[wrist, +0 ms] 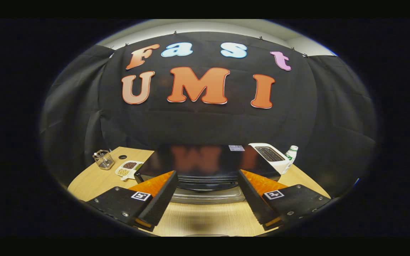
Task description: Open the toaster oven, put the food inside, and close the toaster oven door.
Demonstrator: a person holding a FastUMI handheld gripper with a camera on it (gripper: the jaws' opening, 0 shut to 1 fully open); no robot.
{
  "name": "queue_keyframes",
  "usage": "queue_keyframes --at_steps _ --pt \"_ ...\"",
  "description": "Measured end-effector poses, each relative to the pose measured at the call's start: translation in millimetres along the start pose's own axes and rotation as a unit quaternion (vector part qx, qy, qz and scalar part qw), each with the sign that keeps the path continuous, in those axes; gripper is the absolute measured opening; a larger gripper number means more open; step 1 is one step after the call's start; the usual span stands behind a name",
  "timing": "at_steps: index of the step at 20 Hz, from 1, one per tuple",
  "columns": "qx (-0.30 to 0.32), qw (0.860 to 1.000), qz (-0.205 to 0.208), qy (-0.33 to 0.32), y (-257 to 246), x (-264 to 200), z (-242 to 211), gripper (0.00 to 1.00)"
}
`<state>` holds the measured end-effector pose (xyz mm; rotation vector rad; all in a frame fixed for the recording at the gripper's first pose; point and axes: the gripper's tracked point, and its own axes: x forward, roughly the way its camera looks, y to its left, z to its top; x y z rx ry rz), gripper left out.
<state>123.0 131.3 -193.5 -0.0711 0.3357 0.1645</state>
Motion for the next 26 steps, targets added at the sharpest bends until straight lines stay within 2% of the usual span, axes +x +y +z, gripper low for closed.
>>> queue_keyframes --at_steps 8,10,14,15,17,19,23,26 --pt "0.022 0.999 0.000 0.039 0.9 34.0 -29.5 1.00" --pt "0.036 0.998 0.007 0.048 3.2 29.6 -30.7 1.00" --pt "0.020 0.998 0.010 0.052 7.0 21.7 -35.9 1.00" --pt "0.016 0.995 0.013 0.093 4.6 22.0 -57.2 1.00" --pt "0.021 0.994 0.007 0.110 4.2 14.9 -80.7 1.00" --pt "0.057 0.994 0.018 0.090 11.1 10.3 -70.8 1.00" --pt "0.020 0.999 0.005 0.036 1.8 12.9 -27.1 1.00" --pt "0.021 0.999 0.000 0.044 -3.2 30.3 -20.4 1.00"
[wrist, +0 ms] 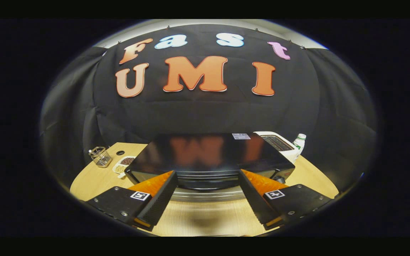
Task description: Open the toaster oven, put the food inside, and close the toaster oven door.
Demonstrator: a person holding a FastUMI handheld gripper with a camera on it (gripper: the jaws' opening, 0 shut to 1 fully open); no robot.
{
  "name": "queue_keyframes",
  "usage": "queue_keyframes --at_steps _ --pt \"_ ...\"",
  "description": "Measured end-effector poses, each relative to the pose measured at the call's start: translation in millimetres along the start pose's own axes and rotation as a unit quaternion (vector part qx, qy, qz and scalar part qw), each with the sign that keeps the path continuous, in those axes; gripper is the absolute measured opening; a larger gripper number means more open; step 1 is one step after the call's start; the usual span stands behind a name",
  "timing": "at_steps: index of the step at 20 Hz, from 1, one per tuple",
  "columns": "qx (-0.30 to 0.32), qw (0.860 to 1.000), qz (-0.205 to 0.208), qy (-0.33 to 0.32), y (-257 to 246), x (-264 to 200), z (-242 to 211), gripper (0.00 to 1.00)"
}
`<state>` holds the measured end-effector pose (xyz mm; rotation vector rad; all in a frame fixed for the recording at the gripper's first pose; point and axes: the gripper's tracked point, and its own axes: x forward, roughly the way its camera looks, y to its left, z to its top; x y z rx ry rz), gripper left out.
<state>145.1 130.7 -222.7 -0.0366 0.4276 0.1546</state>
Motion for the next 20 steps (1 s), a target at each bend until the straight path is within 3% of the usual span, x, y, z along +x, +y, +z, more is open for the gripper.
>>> queue_keyframes --at_steps 10,20 --pt "0.008 0.999 -0.001 0.031 -3.9 -7.0 -16.9 1.00" --pt "0.020 0.998 0.004 0.060 -9.4 -69.9 -81.1 1.00"
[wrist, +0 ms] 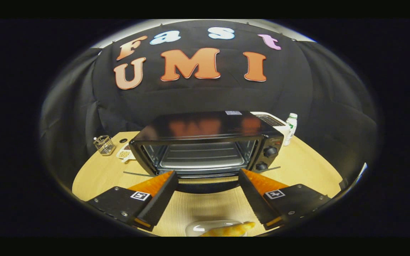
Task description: Open the toaster oven, put the food inside, and close the toaster oven door.
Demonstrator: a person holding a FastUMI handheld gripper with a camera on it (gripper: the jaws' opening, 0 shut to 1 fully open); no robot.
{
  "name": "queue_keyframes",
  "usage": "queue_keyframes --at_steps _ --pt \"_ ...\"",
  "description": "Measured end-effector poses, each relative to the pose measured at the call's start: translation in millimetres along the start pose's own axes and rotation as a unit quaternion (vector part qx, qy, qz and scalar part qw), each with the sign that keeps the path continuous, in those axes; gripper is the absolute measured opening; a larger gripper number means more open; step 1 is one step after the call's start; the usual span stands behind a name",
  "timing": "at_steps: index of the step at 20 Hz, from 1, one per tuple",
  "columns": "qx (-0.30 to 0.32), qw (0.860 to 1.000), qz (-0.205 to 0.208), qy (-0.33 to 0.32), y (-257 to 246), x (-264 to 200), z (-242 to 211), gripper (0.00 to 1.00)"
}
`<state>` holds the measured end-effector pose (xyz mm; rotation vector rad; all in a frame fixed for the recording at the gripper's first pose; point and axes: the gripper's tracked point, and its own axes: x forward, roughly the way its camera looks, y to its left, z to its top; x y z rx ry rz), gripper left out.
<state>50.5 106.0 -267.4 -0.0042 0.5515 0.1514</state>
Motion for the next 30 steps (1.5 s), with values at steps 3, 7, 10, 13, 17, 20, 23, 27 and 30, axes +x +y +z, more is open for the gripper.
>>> queue_keyframes --at_steps 3,7,10,13,17,20,23,27,30 --pt "0.007 1.000 0.004 0.016 -1.8 -10.7 -28.9 1.00" --pt "0.013 0.999 0.008 0.044 -3.2 -16.0 -68.1 0.99" --pt "0.038 0.998 0.013 0.040 -3.1 -17.1 -84.5 0.99" --pt "0.037 0.997 0.011 0.070 -4.3 -13.4 -113.8 0.99" --pt "0.032 0.994 0.004 0.108 -2.1 0.2 -143.9 0.99" --pt "0.036 0.993 0.009 0.108 -1.3 1.2 -144.0 0.99" --pt "0.034 0.994 -0.001 0.100 -7.5 -19.1 -135.6 0.99" --pt "0.024 0.996 -0.015 0.087 -10.4 -60.7 -136.9 0.99" --pt "0.025 0.995 -0.037 0.088 -10.8 -85.3 -148.7 0.99"
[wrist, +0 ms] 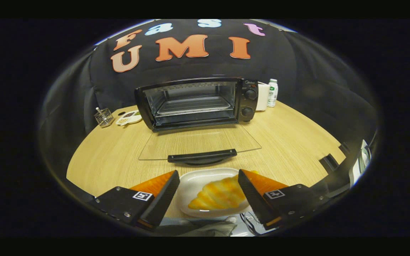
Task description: Open the toaster oven, put the food inside, and close the toaster oven door.
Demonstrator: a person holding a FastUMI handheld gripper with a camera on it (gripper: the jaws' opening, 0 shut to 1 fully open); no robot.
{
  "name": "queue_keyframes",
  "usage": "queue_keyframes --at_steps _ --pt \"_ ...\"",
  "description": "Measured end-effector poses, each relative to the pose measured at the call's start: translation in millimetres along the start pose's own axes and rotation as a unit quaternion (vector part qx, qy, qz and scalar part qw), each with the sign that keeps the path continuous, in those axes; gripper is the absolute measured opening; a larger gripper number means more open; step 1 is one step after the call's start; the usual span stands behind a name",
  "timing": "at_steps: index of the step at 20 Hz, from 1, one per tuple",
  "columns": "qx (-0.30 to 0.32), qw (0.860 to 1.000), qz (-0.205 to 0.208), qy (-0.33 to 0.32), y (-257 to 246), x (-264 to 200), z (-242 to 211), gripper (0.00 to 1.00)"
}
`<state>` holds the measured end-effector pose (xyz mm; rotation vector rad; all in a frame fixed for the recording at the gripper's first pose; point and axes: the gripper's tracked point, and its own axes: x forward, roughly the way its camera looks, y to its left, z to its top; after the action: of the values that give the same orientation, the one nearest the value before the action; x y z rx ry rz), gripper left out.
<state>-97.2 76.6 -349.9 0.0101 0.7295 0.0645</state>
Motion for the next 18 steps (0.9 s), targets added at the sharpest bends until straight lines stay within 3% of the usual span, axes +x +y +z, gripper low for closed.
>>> queue_keyframes --at_steps 6,9,18 --pt "0.029 0.998 -0.036 0.033 -3.8 -2.7 -45.3 0.99" --pt "0.006 0.999 -0.044 0.028 -6.5 -0.3 -46.5 1.00" --pt "0.022 0.997 -0.051 0.044 -8.1 8.7 -58.2 1.00"
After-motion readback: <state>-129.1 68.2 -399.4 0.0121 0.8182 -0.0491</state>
